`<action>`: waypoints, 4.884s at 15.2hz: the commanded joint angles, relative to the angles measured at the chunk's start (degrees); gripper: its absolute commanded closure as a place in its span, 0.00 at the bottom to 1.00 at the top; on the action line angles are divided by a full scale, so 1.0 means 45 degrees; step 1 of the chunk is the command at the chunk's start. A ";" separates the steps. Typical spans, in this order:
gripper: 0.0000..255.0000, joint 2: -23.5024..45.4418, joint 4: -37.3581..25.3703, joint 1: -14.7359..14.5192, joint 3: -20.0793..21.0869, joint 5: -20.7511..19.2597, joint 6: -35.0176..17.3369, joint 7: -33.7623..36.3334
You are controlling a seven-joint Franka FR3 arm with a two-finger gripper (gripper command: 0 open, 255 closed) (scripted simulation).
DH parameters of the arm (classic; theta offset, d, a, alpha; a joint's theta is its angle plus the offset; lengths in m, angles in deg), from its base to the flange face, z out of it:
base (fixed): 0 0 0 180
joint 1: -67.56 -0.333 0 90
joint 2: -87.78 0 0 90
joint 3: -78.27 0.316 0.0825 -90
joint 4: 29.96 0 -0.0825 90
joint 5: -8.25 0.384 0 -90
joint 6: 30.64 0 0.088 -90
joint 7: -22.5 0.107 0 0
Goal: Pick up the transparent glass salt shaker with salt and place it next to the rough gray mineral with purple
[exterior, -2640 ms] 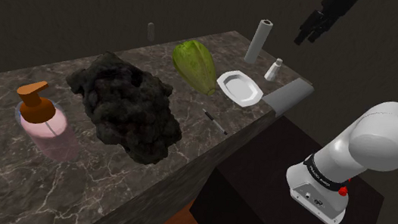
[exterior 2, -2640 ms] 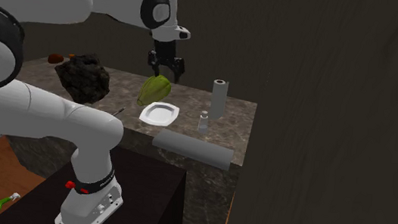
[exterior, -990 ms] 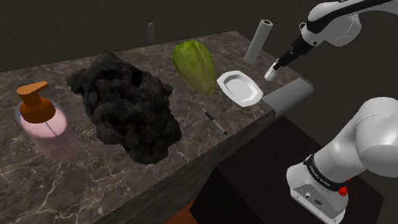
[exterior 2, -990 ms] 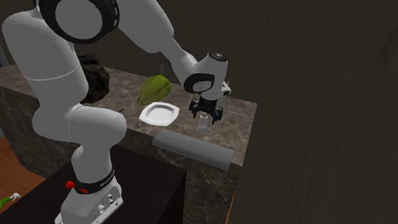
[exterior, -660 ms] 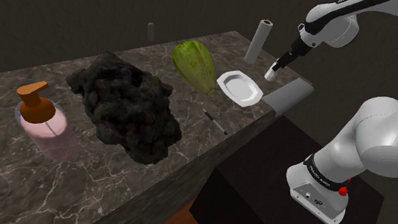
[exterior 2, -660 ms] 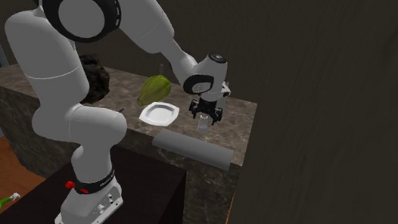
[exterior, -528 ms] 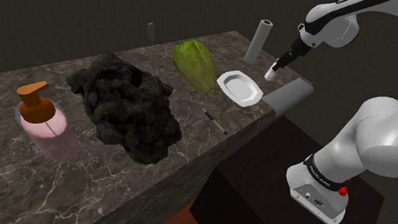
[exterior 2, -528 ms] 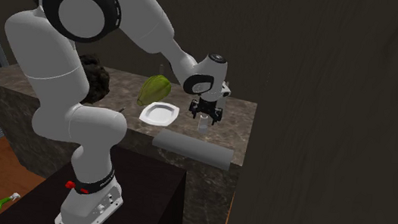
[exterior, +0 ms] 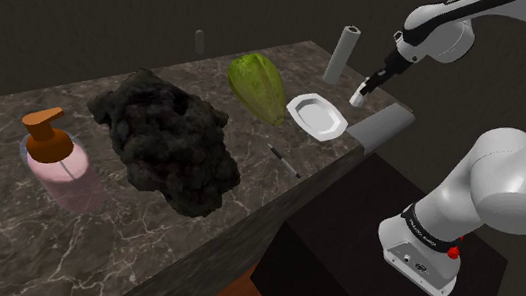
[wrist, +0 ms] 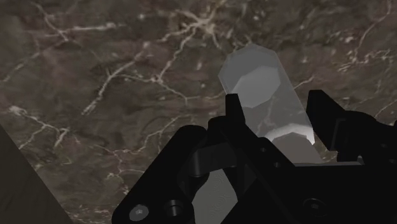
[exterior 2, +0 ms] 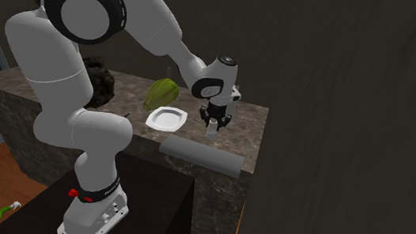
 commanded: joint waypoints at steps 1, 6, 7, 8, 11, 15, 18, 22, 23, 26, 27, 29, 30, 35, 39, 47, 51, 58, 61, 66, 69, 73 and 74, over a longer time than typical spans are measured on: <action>1.00 0.0002 0.0006 0.0000 0.0002 -0.0002 0.0002 0.0003; 1.00 -0.0509 -0.0164 0.0367 0.0367 -0.0668 0.0504 0.0584; 1.00 -0.0668 -0.0226 0.0480 0.0488 -0.0857 0.0678 0.0756; 1.00 -0.0821 -0.0293 0.0586 0.0603 -0.1031 0.0854 0.0917; 1.00 -0.1243 -0.0511 0.0865 0.0931 -0.1468 0.1388 0.1340; 1.00 -0.1730 -0.0847 0.1159 0.1322 -0.1899 0.2109 0.1796; 1.00 -0.2046 -0.1128 0.1328 0.1582 -0.2138 0.2650 0.2079; 1.00 -0.2408 -0.1541 0.1500 0.1893 -0.2372 0.3367 0.2395; 1.00 -0.2488 -0.1651 0.1534 0.1965 -0.2418 0.3545 0.2465; 1.00 -0.2705 -0.1995 0.1619 0.2166 -0.2532 0.4075 0.2657; 1.00 -0.2770 -0.2115 0.1641 0.2228 -0.2563 0.4251 0.2716; 1.00 -0.2888 -0.2362 0.1680 0.2349 -0.2614 0.4600 0.2825; 1.00 -0.2942 -0.2490 0.1696 0.2406 -0.2636 0.4774 0.2877; 1.00 -0.3157 -0.3163 0.1746 0.2666 -0.2704 0.5635 0.3104; 1.00 -0.3268 -0.3746 0.1755 0.2842 -0.2722 0.6313 0.3255; 1.00 -0.3335 -0.5028 0.1706 0.3117 -0.2680 0.7648 0.3489; 1.00 -0.3293 -0.5731 0.1654 0.3214 -0.2628 0.8309 0.3577; 1.00 -0.3101 -0.7064 0.1528 0.3316 -0.2491 0.9465 0.3687; 1.00 -0.2971 -0.7679 0.1461 0.3330 -0.2415 0.9963 0.3717; 1.00 -0.3916 -0.6736 0.1533 0.4728 -0.2629 0.9876 0.5169; 1.00 -0.4480 -0.6031 0.1521 0.5679 -0.2644 0.9711 0.6184; 1.00 -0.5023 -0.5291 0.1403 0.6863 -0.2514 0.9499 0.7482; 1.00 -0.5122 -0.5141 0.1361 0.7150 -0.2460 0.9445 0.7798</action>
